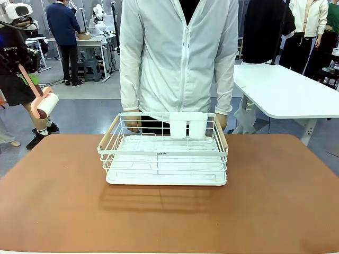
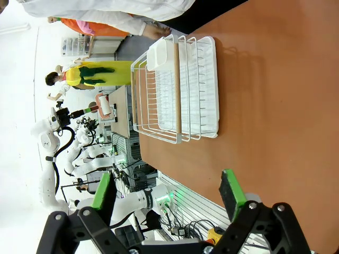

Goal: Clean the table.
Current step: Place the Lint Roller down when the Dish drying rack is positioned in the middle of the table.

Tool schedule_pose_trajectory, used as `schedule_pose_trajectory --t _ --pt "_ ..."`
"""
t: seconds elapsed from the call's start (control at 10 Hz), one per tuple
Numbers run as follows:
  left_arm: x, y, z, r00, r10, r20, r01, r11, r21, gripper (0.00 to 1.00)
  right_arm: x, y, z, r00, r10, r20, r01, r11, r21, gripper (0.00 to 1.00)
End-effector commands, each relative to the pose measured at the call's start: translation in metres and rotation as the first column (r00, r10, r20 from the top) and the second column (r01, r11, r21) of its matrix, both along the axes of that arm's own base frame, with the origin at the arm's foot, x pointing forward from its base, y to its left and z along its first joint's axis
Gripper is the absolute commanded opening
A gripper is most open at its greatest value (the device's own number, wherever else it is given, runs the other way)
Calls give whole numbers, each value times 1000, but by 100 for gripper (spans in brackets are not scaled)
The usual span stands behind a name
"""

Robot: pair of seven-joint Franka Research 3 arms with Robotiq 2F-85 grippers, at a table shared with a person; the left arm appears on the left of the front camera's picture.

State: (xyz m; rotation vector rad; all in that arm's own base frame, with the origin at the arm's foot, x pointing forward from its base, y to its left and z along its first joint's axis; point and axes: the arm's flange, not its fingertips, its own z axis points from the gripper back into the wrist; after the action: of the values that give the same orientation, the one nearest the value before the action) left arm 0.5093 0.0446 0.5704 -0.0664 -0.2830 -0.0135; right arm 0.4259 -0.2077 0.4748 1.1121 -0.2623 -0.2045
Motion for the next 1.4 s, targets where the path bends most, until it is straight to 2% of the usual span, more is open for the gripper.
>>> schedule_pose_trajectory --t 0.0,0.8,0.9,1.0,1.1,1.2,1.3 --pt "-3 0 5 1000 8 8 -8 1000 15 19 0 1 3 1000 3 7 -3 1000 3 100" --pt "0 0 0 1000 0 0 0 1000 0 19 0 1 3 1000 3 7 -3 1000 3 100" --pt "9 -13 5 997 69 -17 -70 995 -73 19 0 1 3 1000 3 7 -3 1000 3 100" --pt "8 -24 1 989 143 26 -140 984 -107 19 0 1 3 1000 3 7 -3 1000 3 100" --pt "7 -30 -1 976 219 19 -214 968 -134 19 0 1 3 1000 3 7 -3 1000 3 100" --pt "7 -33 -4 946 323 22 -316 936 -159 19 0 1 3 1000 3 7 -3 1000 3 100" --pt "4 -36 -9 895 444 39 -437 891 -121 19 0 1 3 1000 3 7 -3 1000 3 100"
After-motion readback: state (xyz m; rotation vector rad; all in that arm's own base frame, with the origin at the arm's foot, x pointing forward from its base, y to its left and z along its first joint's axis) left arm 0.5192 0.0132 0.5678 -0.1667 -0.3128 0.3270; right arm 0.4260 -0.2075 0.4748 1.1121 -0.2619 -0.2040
